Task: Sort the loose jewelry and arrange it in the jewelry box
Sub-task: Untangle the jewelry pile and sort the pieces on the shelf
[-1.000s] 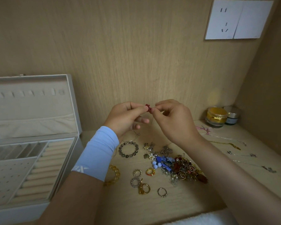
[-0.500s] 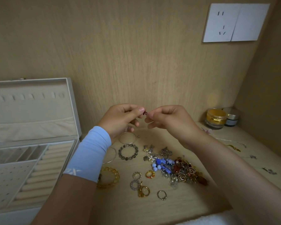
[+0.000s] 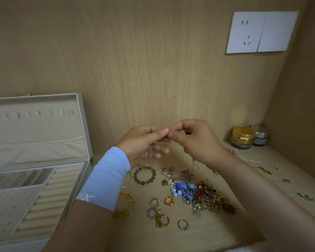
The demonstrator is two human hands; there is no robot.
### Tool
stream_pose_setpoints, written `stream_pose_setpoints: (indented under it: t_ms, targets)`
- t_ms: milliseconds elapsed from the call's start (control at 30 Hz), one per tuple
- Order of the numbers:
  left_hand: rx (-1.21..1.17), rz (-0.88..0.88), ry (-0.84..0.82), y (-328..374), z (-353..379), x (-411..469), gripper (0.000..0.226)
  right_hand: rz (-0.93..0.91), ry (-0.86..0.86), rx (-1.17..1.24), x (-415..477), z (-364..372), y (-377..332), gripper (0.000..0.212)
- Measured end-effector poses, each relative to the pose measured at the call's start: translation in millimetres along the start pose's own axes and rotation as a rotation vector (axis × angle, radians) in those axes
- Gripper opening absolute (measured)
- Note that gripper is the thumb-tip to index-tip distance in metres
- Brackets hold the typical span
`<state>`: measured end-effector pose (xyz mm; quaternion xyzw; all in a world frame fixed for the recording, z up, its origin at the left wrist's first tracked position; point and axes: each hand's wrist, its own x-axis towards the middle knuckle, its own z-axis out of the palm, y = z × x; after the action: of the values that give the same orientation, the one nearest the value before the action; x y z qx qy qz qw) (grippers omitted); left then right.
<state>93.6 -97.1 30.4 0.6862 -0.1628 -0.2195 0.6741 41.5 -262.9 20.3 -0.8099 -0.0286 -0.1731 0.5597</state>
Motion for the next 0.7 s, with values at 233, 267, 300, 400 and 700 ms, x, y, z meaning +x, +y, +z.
stream_pose_setpoints:
  t_ms: [233,267,300,400,700]
  targets:
    - [-0.006,0.026,-0.017,-0.8,-3.7,-0.9,0.017,-0.151,0.076,-0.179,4.8,-3.0,11.8,0.007]
    - [0.004,0.029,-0.019,-1.2,-4.3,-0.7,0.017,-0.182,0.087,-0.22,5.0,-3.5,13.2,0.007]
    - [0.017,0.031,-0.017,-1.6,-4.7,-0.5,0.018,-0.226,0.095,-0.275,5.4,-4.2,14.9,0.008]
    - [0.071,0.042,-0.006,-2.2,-4.4,0.6,0.018,-0.392,0.078,-0.509,6.7,-7.9,18.3,0.012]
    - [0.306,0.16,-0.023,4.6,-10.8,-3.7,0.013,-0.157,-0.08,-0.33,5.0,-8.1,13.5,0.015]
